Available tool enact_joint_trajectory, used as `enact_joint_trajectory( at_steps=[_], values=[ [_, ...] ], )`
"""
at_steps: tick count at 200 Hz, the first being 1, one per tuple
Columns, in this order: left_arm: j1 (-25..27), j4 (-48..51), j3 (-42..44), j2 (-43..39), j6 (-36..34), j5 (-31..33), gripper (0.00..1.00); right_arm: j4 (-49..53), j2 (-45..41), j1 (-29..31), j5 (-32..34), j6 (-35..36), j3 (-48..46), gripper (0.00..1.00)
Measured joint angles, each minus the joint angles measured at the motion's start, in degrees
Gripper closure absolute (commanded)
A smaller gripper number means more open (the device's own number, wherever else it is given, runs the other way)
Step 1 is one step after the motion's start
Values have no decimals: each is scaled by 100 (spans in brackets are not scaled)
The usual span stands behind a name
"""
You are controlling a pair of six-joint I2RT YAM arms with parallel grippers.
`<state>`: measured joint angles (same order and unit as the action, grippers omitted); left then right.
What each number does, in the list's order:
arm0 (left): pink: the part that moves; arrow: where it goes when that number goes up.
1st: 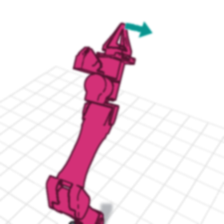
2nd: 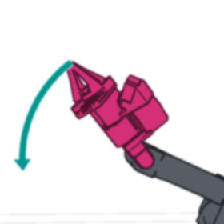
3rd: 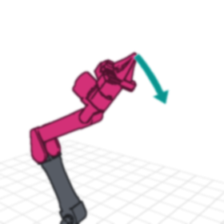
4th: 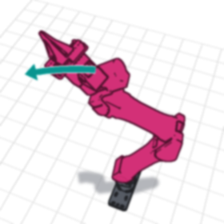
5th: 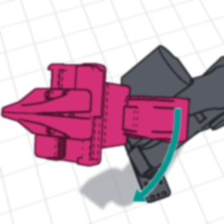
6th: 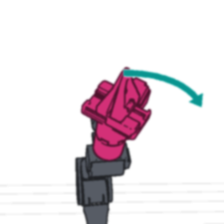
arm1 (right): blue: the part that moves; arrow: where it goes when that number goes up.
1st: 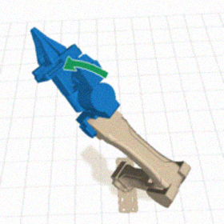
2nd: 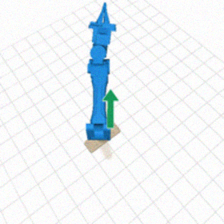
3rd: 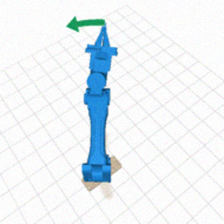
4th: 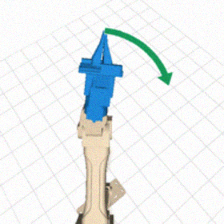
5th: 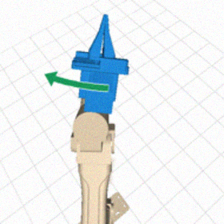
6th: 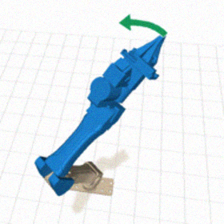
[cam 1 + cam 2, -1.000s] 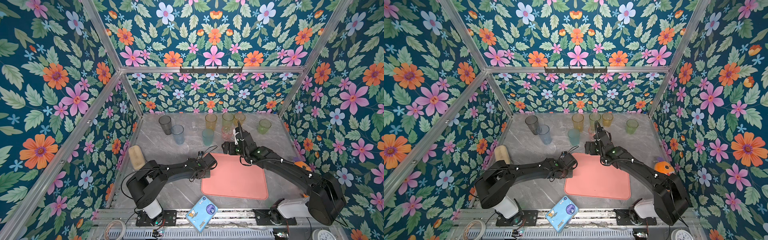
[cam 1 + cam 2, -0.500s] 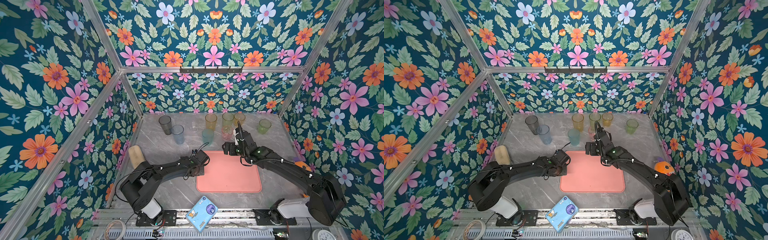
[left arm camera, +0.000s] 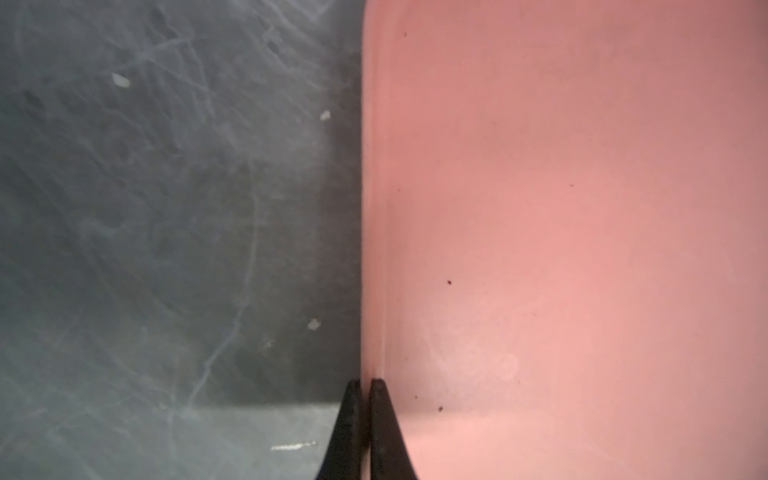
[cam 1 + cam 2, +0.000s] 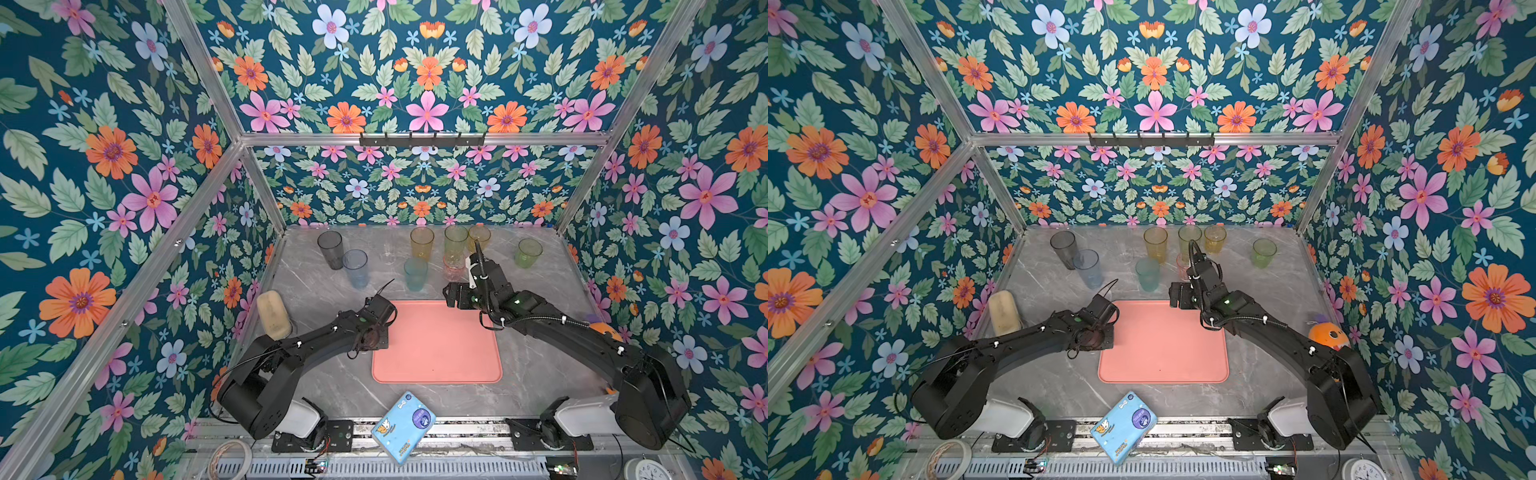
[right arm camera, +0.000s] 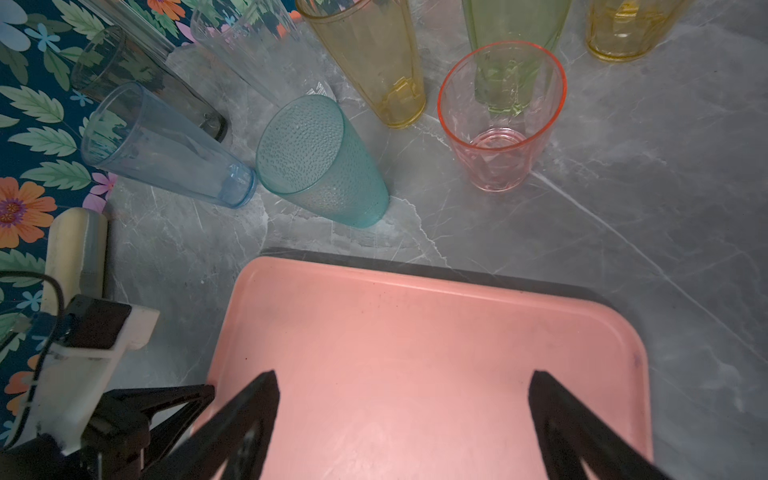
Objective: Place the glasses into the tray
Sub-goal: 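Slide the pink tray with both grippers to the table center nearer the robot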
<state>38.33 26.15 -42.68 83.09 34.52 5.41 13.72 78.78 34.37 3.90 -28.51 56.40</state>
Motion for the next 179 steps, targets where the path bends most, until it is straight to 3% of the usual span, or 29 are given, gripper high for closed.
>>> enact_joint_trajectory(
  at_steps=[61, 125, 179],
  values=[
    [-140, 42, 98, -96, -256, -50, 97, 7, 33, 0, -37, 0, 11, 5],
    [-168, 39, 243, -129, -37, -92, 92, 9, 61, -7, -37, 0, 20, 5],
    [-168, 101, 186, -125, 107, 39, 68, 11, 66, -11, -39, 0, 11, 5]
  ],
)
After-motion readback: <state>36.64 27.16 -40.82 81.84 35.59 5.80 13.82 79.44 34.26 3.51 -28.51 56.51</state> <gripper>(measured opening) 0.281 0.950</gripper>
